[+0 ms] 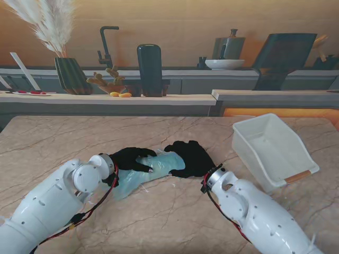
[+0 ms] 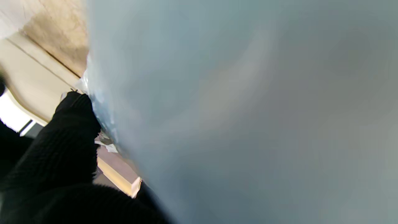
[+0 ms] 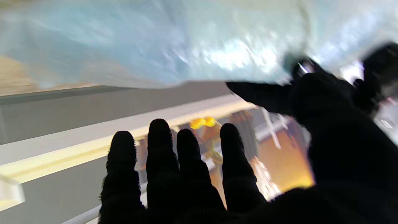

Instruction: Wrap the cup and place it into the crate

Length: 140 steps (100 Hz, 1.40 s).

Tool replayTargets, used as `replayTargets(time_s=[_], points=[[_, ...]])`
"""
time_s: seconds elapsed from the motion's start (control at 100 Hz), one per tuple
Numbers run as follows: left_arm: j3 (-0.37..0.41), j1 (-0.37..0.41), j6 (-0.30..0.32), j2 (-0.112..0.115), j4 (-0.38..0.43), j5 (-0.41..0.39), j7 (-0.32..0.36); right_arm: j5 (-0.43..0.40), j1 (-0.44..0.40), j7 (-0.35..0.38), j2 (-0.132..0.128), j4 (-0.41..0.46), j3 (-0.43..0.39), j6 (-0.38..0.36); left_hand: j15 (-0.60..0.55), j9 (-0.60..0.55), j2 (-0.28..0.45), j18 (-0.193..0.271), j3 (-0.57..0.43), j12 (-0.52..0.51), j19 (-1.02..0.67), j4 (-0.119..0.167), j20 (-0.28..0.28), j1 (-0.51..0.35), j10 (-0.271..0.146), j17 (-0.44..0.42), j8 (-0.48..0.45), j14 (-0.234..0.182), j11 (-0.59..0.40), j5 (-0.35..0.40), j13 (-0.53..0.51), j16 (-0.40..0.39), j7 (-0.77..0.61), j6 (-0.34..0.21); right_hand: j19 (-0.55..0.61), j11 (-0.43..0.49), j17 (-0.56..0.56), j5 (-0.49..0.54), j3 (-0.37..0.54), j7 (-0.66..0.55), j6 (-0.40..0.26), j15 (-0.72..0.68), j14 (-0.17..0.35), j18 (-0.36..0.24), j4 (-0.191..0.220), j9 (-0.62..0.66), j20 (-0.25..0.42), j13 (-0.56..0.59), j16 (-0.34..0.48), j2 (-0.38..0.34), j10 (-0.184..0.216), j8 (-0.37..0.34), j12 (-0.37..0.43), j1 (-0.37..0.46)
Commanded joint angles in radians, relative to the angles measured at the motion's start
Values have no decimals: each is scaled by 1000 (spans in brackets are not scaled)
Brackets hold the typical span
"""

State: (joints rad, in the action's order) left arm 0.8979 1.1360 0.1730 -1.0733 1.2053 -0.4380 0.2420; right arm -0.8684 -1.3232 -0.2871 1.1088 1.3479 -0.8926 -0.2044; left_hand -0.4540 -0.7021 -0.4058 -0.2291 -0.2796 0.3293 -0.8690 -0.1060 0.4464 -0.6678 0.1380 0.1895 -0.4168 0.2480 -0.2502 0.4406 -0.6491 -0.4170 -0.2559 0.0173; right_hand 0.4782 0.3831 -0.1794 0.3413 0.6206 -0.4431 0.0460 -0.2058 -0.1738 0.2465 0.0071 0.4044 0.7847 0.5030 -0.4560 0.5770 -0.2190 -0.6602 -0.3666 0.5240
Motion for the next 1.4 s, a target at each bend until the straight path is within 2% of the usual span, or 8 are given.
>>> replayTargets(time_s=[0.0,0.28,0.4,0.46,0.63,0.82,1.12,1.39], points=[[-18,30,-23,-1,-47,1,52,-19,-22,64,-4,41,30,79,-5,-56,54,2,1,14,6,12,-9,-234,51,-21,-50,10,-81,294,26,-8,-368,38,-6,11,1,-49,16,34,20,-8,-15,25,-25,-24,19,9,-12,4,-21,15,8,-33],[1,14,-41,-6,-48,251,200,-44,207,42,21,-169,337,223,24,-45,172,-22,227,4,32,51,-18,-290,64,-63,-12,39,-46,349,80,-14,-262,55,12,84,-22,-13,139,13,6,-71,2,6,59,-38,23,25,-41,10,-27,-18,-6,147],[38,43,-31,-5,-11,265,195,21,295,54,46,-263,419,178,65,80,220,-19,280,-9,67,74,-25,-210,81,-106,52,45,3,174,157,-4,-70,139,43,180,-58,193,262,-160,-94,-171,34,2,99,119,19,105,-86,-71,24,-77,-39,281],[65,69,-20,-3,19,238,169,66,317,110,51,-275,428,149,94,157,218,-19,290,-14,98,76,-28,-180,81,-127,69,39,25,85,206,3,-11,137,80,228,-84,275,336,-276,-138,-259,42,-9,56,226,9,156,-136,-78,40,-43,-72,337],[160,184,49,-7,127,70,-5,213,351,366,30,-231,408,105,135,254,214,-24,295,-19,149,77,-25,-139,67,-151,74,20,48,-12,263,10,36,112,220,352,-148,373,480,-386,-171,-544,-9,-20,-42,394,44,251,-401,72,14,-59,-262,404],[190,271,199,-30,171,-251,-350,393,377,585,2,-191,385,104,134,193,180,-75,288,-12,156,71,5,-115,66,-98,53,19,29,27,201,1,-2,90,335,422,-146,385,518,-384,-150,-716,-40,-9,-34,411,63,272,-451,106,-27,-77,-327,398],[198,368,222,8,311,-388,-269,519,356,652,1,-217,316,127,157,204,180,-93,301,-18,173,68,2,-57,89,-98,58,58,48,21,214,8,7,144,453,456,-150,352,506,-377,-119,-785,-40,5,28,400,32,279,-423,75,-55,-59,-328,341],[117,407,-43,46,408,-702,-218,549,354,671,2,-224,302,149,85,151,162,-108,286,-31,48,76,22,0,158,-35,95,101,27,104,150,-6,68,248,474,468,-148,340,504,-381,-103,-794,-39,12,37,393,21,279,-421,63,-60,-58,-331,332]])
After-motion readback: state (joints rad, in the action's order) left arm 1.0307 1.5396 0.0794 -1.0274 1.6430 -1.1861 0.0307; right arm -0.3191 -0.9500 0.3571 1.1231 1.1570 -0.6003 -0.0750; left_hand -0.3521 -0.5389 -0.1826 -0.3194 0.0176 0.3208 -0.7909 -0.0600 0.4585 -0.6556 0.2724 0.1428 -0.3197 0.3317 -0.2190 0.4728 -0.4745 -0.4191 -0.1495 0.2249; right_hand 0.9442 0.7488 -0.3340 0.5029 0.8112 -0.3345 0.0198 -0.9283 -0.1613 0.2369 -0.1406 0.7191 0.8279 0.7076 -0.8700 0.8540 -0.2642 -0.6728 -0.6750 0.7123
